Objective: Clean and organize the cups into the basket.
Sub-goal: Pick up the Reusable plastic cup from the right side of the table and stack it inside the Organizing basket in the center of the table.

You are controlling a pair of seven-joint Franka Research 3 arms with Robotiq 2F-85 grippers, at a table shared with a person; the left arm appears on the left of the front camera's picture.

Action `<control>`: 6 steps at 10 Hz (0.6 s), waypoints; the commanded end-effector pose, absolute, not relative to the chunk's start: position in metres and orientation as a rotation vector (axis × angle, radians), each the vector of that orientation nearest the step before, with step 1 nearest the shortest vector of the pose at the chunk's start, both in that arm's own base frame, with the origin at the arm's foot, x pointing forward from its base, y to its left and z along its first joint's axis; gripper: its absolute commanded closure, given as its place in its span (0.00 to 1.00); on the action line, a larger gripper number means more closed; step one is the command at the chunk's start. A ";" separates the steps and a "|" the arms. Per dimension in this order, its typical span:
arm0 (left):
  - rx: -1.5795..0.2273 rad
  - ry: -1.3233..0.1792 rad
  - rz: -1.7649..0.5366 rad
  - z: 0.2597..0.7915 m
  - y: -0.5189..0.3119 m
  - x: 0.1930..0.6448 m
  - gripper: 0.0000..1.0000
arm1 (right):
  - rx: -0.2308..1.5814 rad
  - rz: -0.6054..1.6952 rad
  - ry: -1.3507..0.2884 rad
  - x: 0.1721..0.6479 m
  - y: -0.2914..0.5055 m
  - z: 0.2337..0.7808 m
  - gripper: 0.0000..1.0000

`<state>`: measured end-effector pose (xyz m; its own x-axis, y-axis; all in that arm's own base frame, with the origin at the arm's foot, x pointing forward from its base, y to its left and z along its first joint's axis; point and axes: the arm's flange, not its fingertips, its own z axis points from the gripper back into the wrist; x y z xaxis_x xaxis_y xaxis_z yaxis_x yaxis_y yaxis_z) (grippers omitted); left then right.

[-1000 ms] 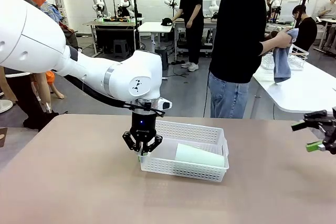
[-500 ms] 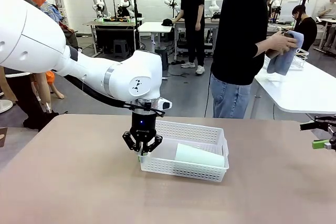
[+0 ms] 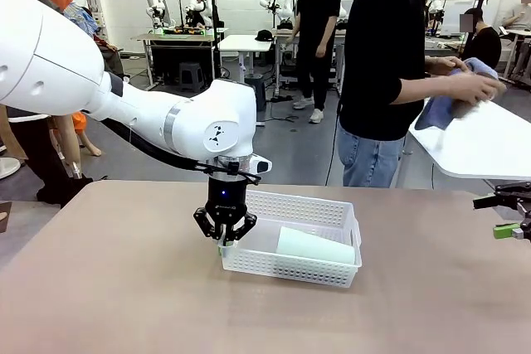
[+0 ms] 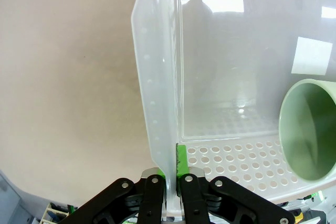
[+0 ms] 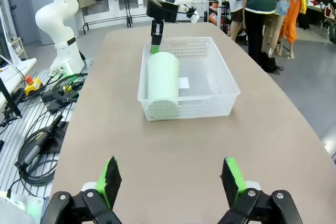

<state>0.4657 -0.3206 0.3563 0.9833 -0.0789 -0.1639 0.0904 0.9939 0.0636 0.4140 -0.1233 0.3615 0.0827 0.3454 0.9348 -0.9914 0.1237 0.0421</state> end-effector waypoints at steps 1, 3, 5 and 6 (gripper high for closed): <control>0.078 0.167 -0.087 0.354 -0.317 0.466 1.00 | 0.877 1.237 -0.941 0.413 -0.124 0.360 0.00; 0.078 0.167 -0.087 0.354 -0.317 0.466 1.00 | 0.877 1.237 -0.941 0.413 -0.124 0.360 0.00; 0.078 0.167 -0.087 0.354 -0.317 0.466 1.00 | 0.877 1.237 -0.941 0.413 -0.124 0.360 0.00; 0.078 0.167 -0.087 0.354 -0.317 0.466 1.00 | 0.877 1.237 -0.941 0.413 -0.124 0.360 0.00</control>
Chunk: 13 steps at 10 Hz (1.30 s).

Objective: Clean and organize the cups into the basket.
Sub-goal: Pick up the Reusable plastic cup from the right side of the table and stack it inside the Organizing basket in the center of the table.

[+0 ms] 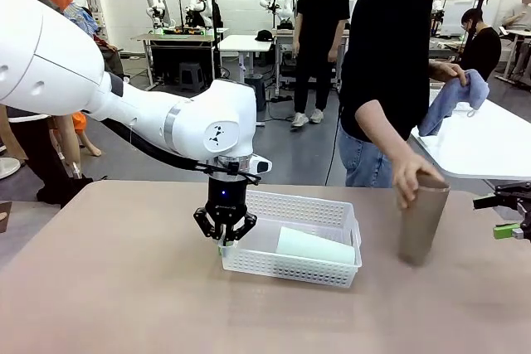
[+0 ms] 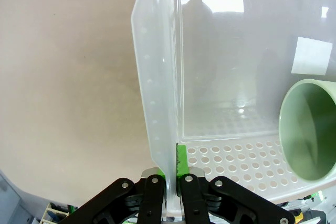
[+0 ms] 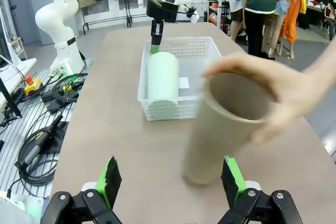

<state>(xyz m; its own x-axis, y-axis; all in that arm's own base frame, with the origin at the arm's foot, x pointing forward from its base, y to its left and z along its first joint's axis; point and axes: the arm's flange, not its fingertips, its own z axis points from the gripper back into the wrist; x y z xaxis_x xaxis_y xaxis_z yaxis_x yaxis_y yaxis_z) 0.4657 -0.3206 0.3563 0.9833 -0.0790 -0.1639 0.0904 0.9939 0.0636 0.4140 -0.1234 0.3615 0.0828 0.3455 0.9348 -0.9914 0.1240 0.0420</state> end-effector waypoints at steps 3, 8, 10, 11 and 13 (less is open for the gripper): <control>0.078 0.167 -0.087 0.354 -0.317 0.466 1.00 | 0.877 1.237 -0.941 0.413 -0.124 0.360 0.00; 0.078 0.167 -0.087 0.354 -0.317 0.466 1.00 | 0.893 1.229 -0.952 0.414 -0.123 0.362 0.00; 0.078 0.167 -0.087 0.354 -0.317 0.466 1.00 | 0.903 1.244 -0.938 0.431 -0.117 0.328 0.00; 0.078 0.167 -0.087 0.354 -0.317 0.466 1.00 | 0.911 1.244 -0.930 0.434 -0.115 0.316 0.00; 0.078 0.167 -0.087 0.354 -0.317 0.466 1.00 | 0.914 1.232 -0.920 0.444 -0.109 0.296 0.00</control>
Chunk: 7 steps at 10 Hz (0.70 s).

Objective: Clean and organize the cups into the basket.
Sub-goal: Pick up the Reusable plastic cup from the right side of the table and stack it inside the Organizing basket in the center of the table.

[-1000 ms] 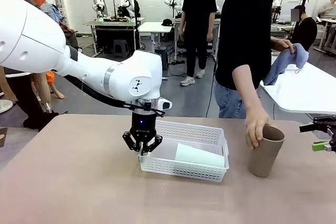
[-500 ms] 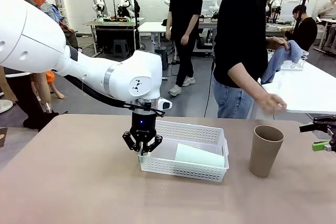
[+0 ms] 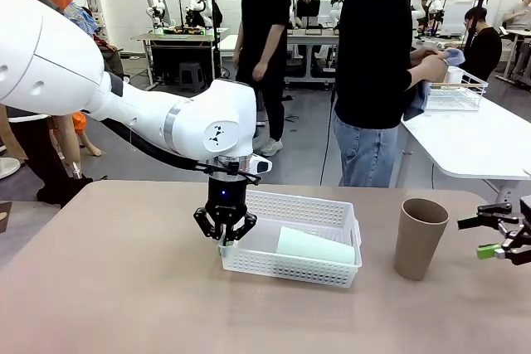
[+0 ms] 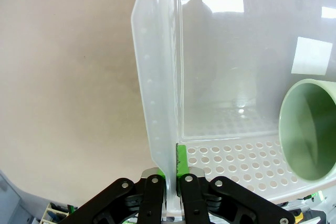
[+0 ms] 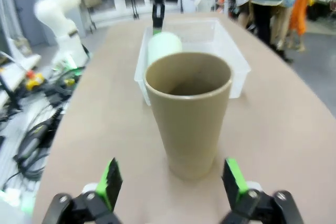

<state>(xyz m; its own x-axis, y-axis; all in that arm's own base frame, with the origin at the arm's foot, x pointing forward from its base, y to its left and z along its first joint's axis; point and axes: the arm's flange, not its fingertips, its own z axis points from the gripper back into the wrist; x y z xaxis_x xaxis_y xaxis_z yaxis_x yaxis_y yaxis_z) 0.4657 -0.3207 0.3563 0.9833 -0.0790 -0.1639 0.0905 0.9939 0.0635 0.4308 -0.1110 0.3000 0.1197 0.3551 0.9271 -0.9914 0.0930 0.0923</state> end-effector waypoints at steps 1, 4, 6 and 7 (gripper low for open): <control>0.078 0.167 -0.087 0.354 -0.317 0.466 1.00 | 0.918 1.228 -0.902 0.447 -0.107 0.287 0.00; 0.078 0.167 -0.087 0.354 -0.317 0.466 1.00 | 0.921 1.233 -0.872 0.458 -0.097 0.270 0.00; 0.078 0.167 -0.087 0.354 -0.317 0.466 1.00 | 0.922 1.261 -0.850 0.462 -0.090 0.263 0.00; 0.078 0.167 -0.087 0.354 -0.317 0.466 1.00 | 0.915 1.267 -0.862 0.469 -0.084 0.262 0.00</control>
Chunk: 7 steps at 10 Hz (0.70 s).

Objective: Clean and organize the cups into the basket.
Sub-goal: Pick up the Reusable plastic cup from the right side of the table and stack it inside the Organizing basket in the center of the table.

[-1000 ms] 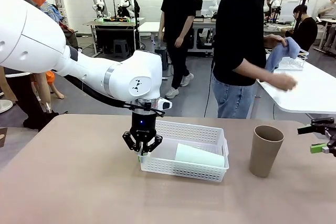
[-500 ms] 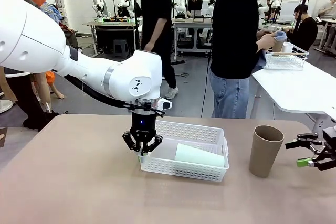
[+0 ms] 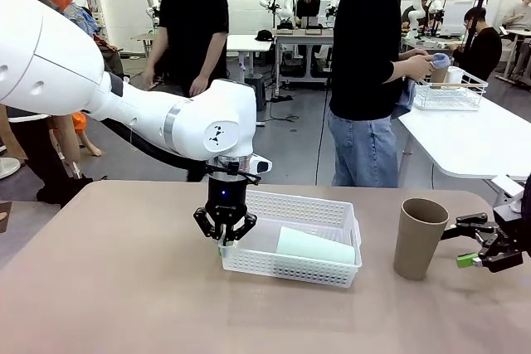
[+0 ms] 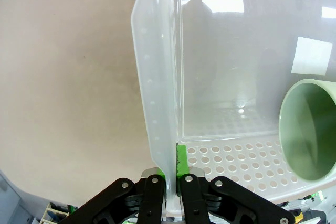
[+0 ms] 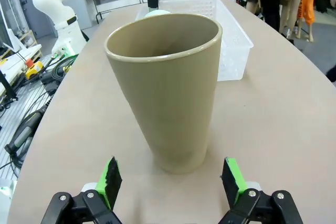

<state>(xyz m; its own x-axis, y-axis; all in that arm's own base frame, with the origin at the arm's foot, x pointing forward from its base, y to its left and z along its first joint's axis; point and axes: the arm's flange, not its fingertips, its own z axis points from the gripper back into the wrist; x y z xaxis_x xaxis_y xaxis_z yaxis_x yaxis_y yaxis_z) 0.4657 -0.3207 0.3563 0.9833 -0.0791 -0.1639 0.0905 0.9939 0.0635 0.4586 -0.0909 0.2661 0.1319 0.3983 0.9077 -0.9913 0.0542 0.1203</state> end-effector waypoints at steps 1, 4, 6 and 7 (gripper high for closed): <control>0.078 0.167 -0.087 0.354 -0.317 0.466 1.00 | 0.914 1.277 -0.859 0.472 -0.080 0.260 0.00; 0.078 0.167 -0.087 0.354 -0.317 0.466 1.00 | 0.939 1.296 -0.833 0.484 -0.063 0.251 0.00; 0.078 0.167 -0.087 0.354 -0.317 0.466 1.00 | 0.953 1.321 -0.822 0.489 -0.049 0.249 0.00; 0.078 0.167 -0.087 0.354 -0.317 0.466 1.00 | 0.962 1.330 -0.822 0.492 -0.040 0.249 0.00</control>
<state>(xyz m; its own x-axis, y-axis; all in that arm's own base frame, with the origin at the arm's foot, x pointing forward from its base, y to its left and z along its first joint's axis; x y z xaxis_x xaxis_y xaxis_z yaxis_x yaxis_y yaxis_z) 0.4657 -0.3207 0.3563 0.9833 -0.0791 -0.1638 0.0905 0.9939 0.0635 0.4837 -0.0486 0.2509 0.1004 0.4119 0.9057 -0.9926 -0.0212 0.1197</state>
